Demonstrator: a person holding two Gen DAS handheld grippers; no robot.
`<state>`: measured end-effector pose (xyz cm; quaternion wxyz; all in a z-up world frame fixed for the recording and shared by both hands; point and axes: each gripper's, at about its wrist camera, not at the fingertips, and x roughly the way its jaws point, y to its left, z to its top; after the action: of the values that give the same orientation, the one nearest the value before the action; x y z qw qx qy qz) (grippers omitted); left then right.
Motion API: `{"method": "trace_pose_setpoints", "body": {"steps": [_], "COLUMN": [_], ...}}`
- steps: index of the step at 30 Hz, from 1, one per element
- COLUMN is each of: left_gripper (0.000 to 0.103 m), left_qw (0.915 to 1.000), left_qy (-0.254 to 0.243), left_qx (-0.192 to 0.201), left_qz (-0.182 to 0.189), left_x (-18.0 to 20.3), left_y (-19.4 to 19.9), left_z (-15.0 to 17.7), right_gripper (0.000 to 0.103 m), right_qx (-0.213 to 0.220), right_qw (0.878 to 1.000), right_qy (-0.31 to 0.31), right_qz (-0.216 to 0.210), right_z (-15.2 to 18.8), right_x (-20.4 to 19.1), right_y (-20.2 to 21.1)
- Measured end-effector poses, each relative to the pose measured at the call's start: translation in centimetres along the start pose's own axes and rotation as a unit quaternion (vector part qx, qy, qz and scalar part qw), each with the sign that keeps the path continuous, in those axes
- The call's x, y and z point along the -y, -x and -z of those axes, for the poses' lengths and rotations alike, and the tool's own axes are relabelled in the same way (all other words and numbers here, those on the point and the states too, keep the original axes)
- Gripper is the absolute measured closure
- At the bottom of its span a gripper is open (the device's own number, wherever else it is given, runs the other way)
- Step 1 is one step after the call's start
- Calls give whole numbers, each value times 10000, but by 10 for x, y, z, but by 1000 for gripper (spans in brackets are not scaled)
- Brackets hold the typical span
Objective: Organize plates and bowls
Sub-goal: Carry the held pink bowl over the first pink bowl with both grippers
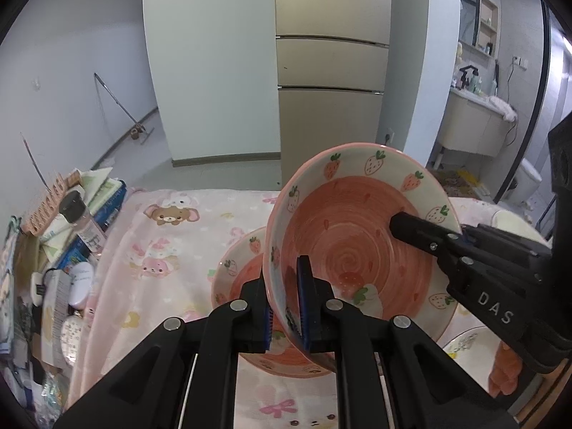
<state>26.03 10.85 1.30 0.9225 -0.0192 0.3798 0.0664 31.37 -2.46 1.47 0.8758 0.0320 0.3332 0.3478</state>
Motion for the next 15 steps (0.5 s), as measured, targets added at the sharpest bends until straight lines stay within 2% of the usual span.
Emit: {"method": "trace_pose_setpoints", "body": {"steps": [10,15], "left_gripper": [91,91], "left_qw": [9999,9998], "left_qy": [22,13], "left_qx": [-28,-86], "left_qz": [-95,-201], "left_x": [-6,-11], "left_y": [-4,-6], "left_z": [2,3], "right_gripper": [96,95], "right_qx": [-25,-90], "right_qw": [9995,9994], "right_qy": [299,316], "right_qz": [135,74], "right_z": [2,1], "right_x": [-12,-15], "right_y": [-3,-10]}}
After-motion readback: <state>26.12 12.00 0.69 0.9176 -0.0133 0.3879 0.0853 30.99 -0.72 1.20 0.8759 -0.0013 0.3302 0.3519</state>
